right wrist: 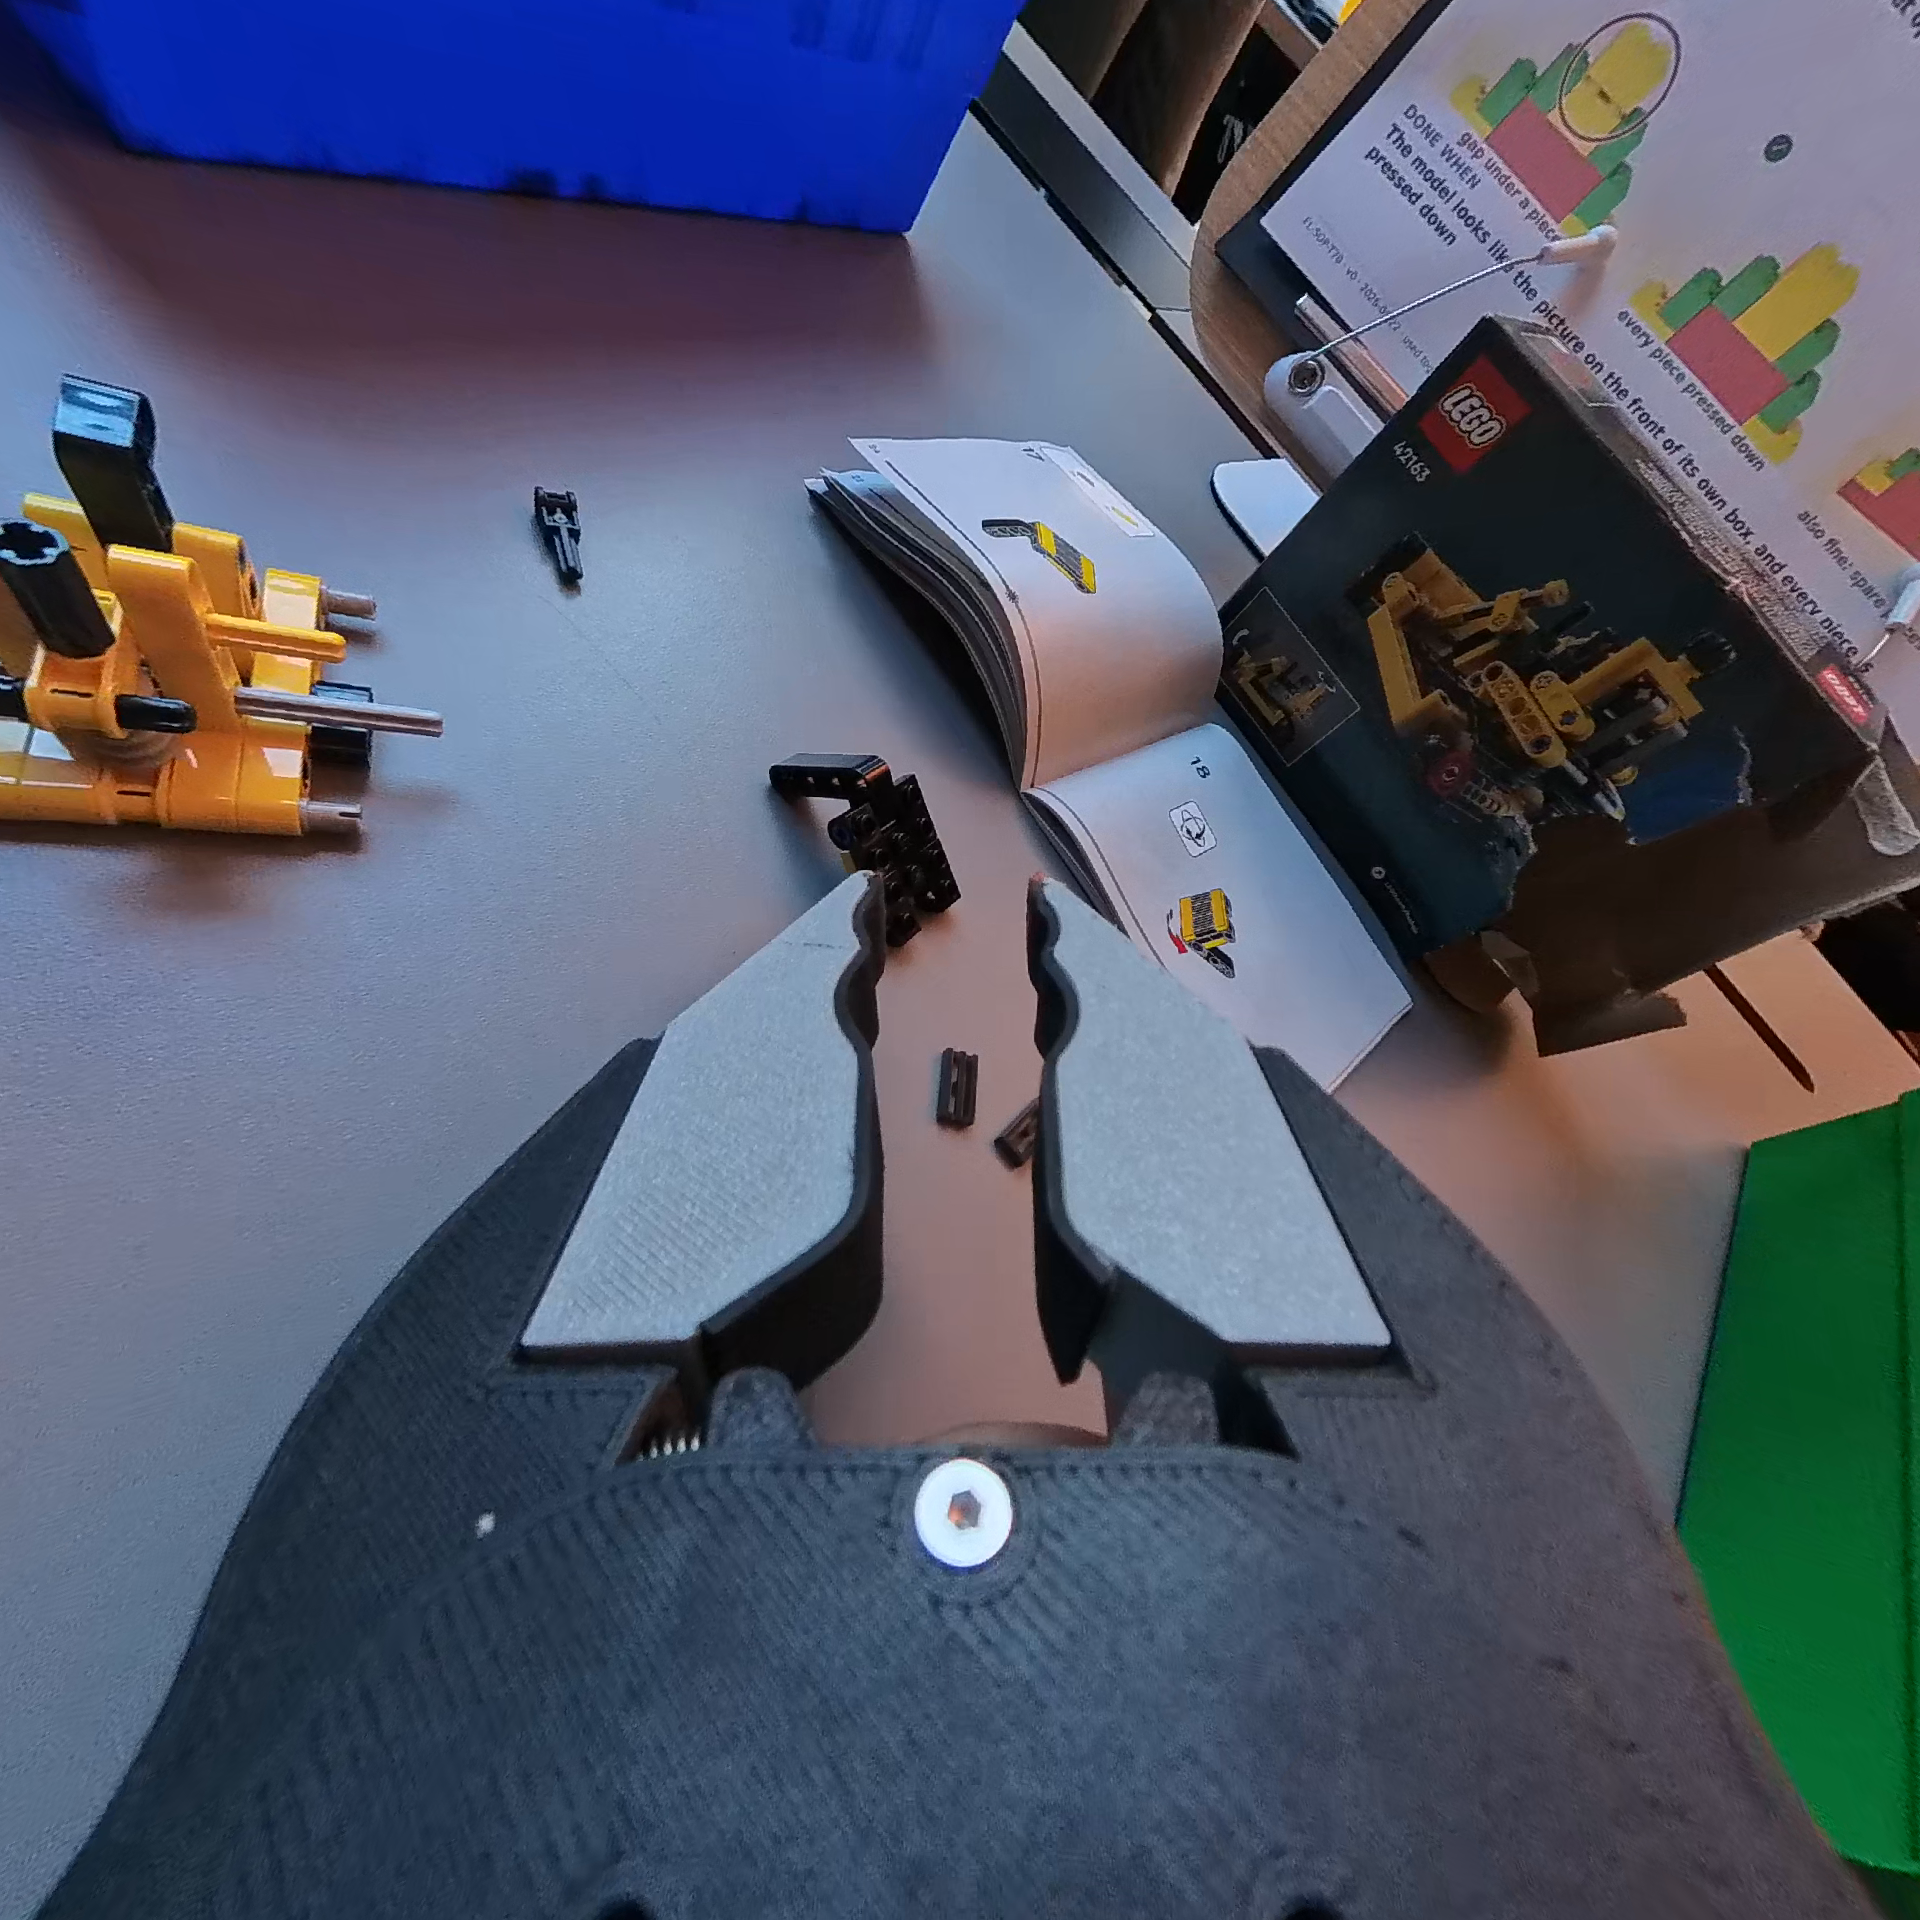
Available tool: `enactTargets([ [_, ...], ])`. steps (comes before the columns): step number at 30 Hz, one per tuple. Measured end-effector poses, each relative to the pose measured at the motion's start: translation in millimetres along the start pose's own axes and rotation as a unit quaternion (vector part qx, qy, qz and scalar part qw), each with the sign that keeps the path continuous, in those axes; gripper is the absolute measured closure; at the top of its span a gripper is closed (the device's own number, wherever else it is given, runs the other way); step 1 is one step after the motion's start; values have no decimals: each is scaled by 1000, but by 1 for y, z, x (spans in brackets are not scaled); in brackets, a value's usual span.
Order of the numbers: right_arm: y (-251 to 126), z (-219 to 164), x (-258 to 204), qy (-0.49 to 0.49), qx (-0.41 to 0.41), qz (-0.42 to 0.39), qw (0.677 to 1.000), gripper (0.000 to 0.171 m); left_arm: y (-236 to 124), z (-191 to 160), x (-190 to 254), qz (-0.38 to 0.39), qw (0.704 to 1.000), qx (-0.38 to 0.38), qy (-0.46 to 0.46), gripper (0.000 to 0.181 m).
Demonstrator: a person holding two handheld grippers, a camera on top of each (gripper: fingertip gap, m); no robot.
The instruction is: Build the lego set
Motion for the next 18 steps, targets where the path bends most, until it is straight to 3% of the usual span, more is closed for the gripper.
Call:
enactTargets([
  [2,0,0,0,0,0,0,1000,147,8,-7,-4,15,999,-51,-3,76],
  [5,0,0,0,-1,2,0,1000,148,23,-18,-4,38,992,-116,35,61],
  [6,0,0,0,-1,2,0,1000,148,24,-16,-2,32,992,-111,42,70],
  [8,-1,1,0,-2,3,0,1000,148,25,-15,0,31,991,-108,77,122],
  [13,-1,1,-1,-2,4,1,1000,148,22,-17,15,52,981,-110,152,148],
  [18,-1,1,-1,-3,5,4,1000,149,18,-19,26,156,965,-111,179,149],
])
Point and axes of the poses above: each gripper's, where its closed fingertips meet, y out along the fingers, z out of its top, x = y × z across the jaws, the point moved 5 cm from there along -y, back along the fingers
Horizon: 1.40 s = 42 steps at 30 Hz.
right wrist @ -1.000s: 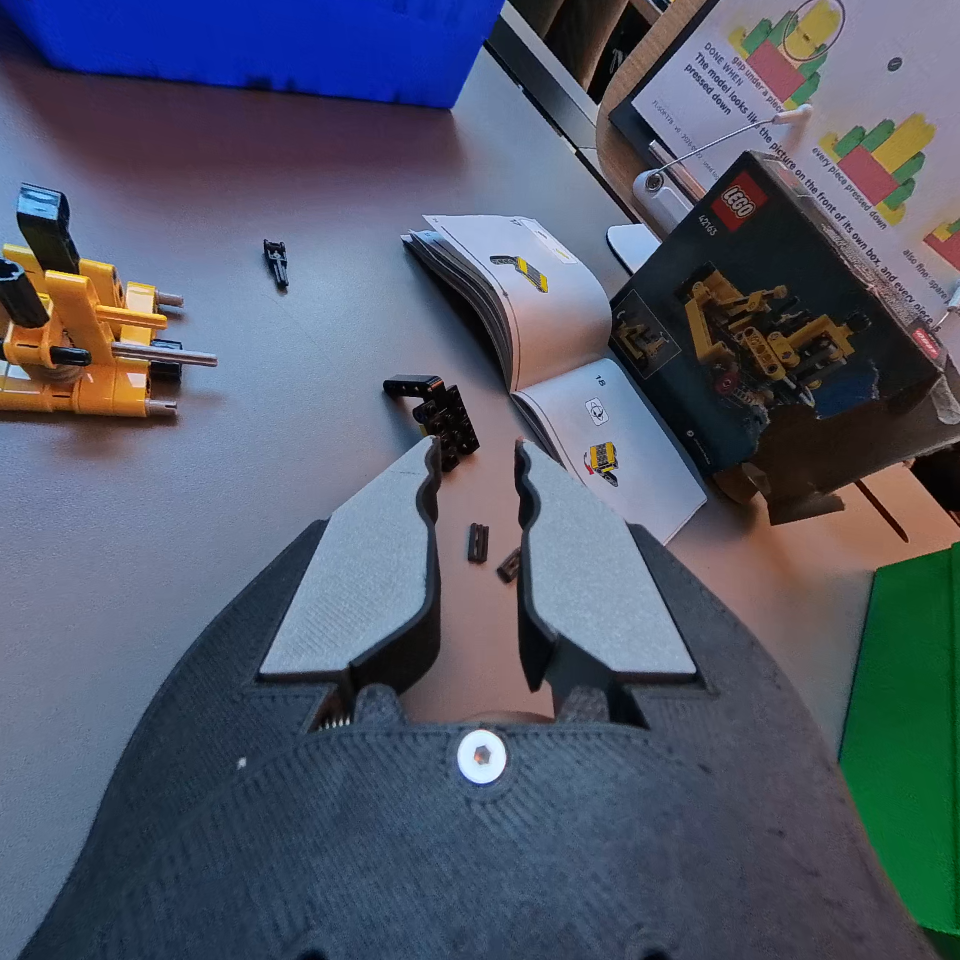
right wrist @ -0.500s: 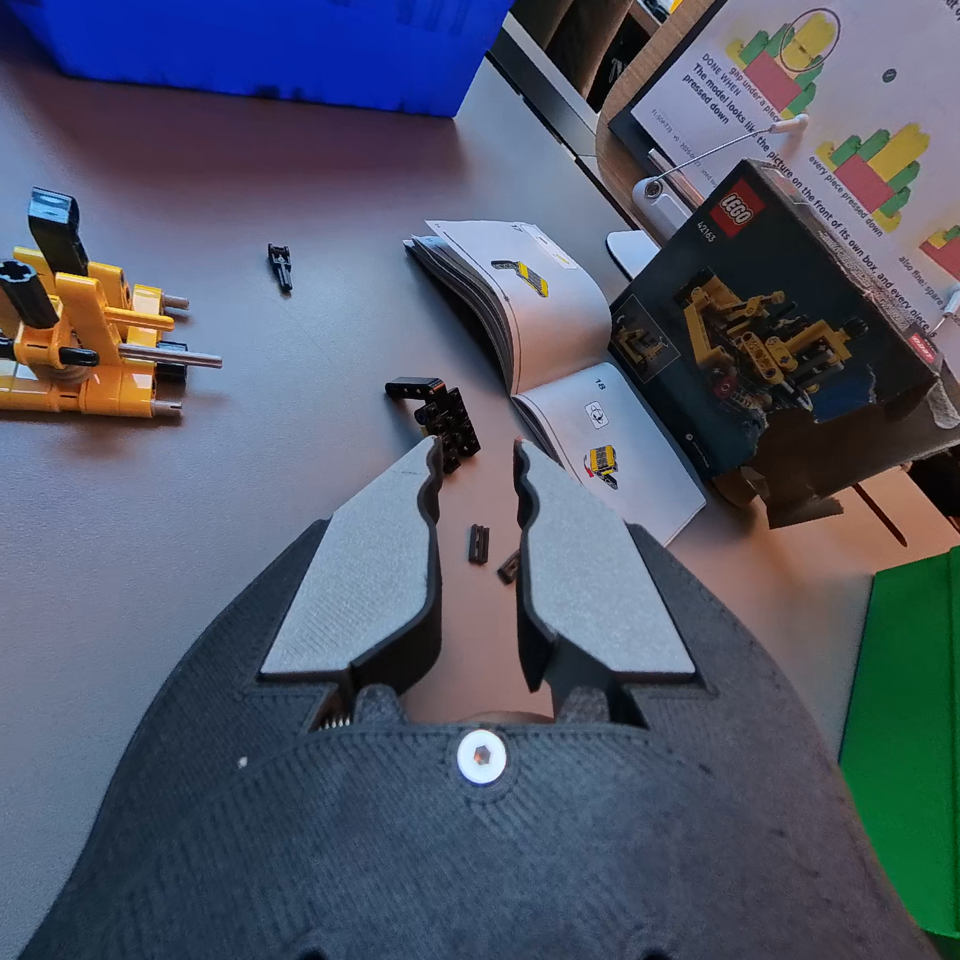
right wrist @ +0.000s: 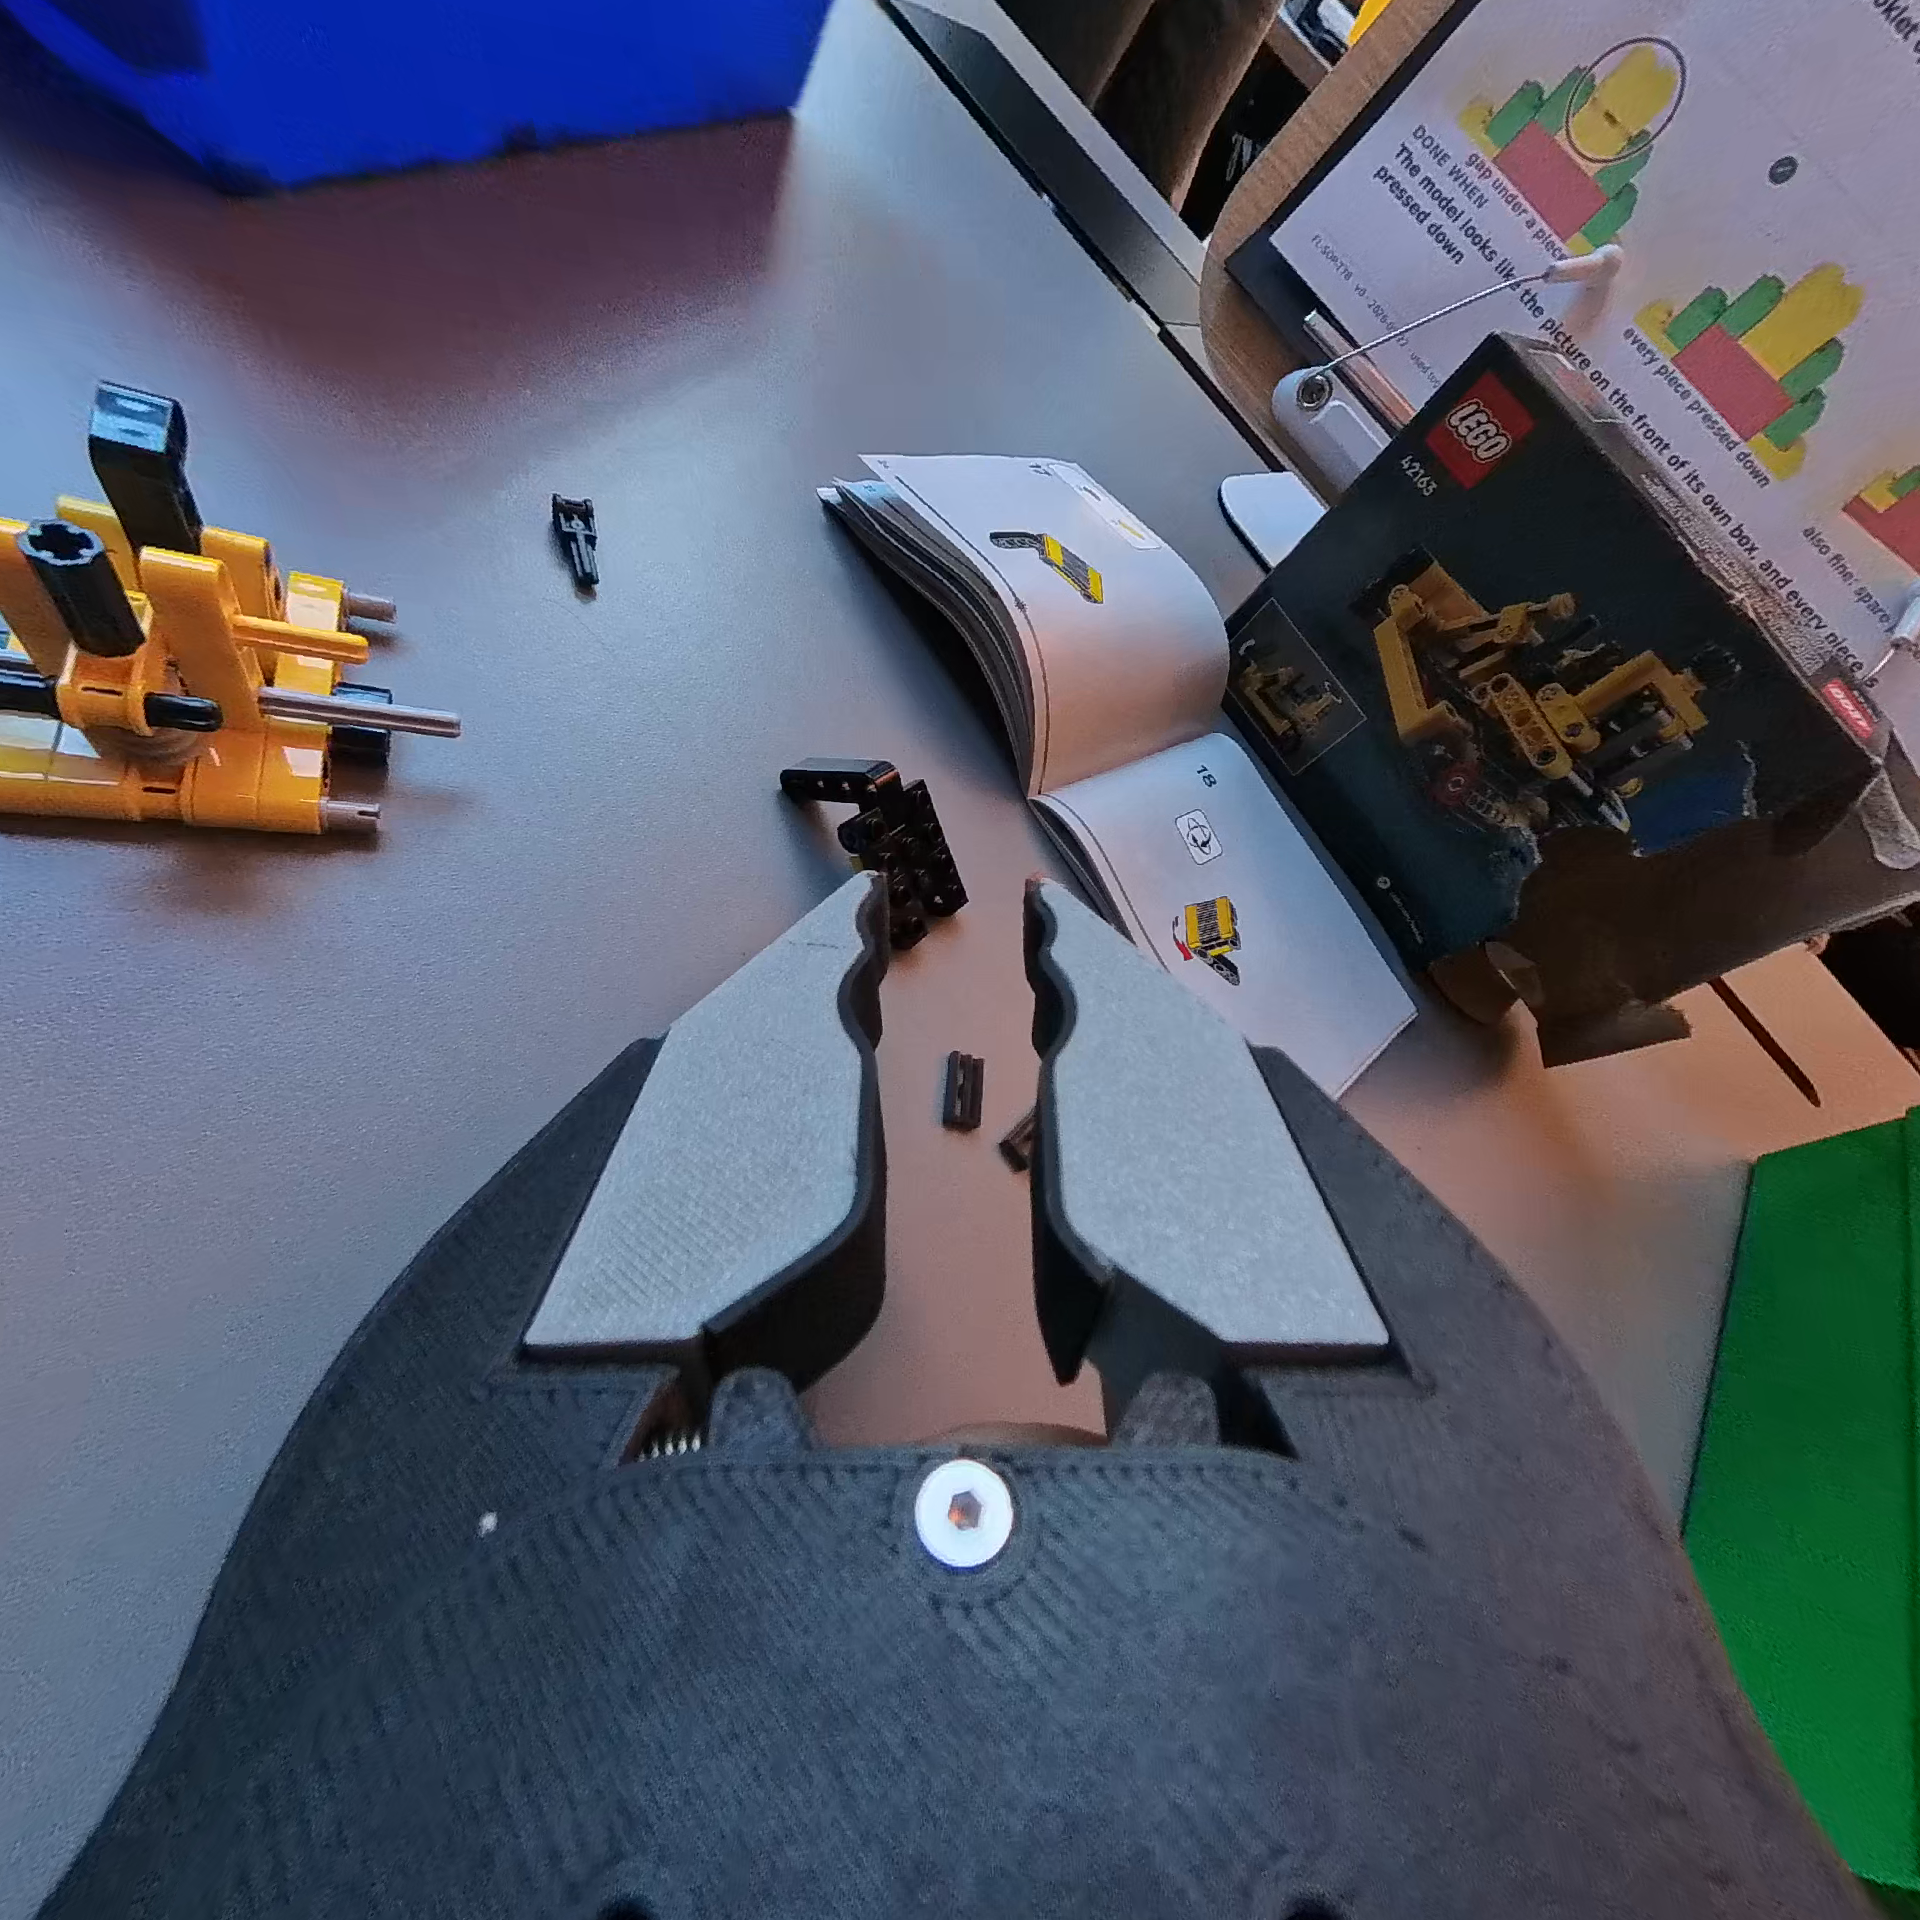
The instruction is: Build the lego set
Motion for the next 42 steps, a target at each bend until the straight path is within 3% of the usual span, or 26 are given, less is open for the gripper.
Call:
enactTargets([
  [6,0,0,-1,-3,1,2,1000,149,-6,-18,-6,17,1000,-3,15,150],
  [14,-1,1,-1,-7,4,-1,1000,149,-8,-25,-23,79,992,-1,103,152],
  [22,0,1,-1,-6,2,0,1000,149,-20,-50,-24,69,979,4,190,152],
  [32,1,0,0,-6,-1,-6,1000,149,-23,-80,-36,66,980,7,187,151],
  [37,1,0,1,-4,-3,-6,1000,149,-67,-57,-30,-17,983,176,50,154],
  [40,2,0,1,-4,-2,-6,1000,149,-98,-37,-14,-126,950,284,-19,156],
  [42,2,0,2,-1,-1,-4,1000,149,-103,-22,6,-195,925,325,-36,168],
])
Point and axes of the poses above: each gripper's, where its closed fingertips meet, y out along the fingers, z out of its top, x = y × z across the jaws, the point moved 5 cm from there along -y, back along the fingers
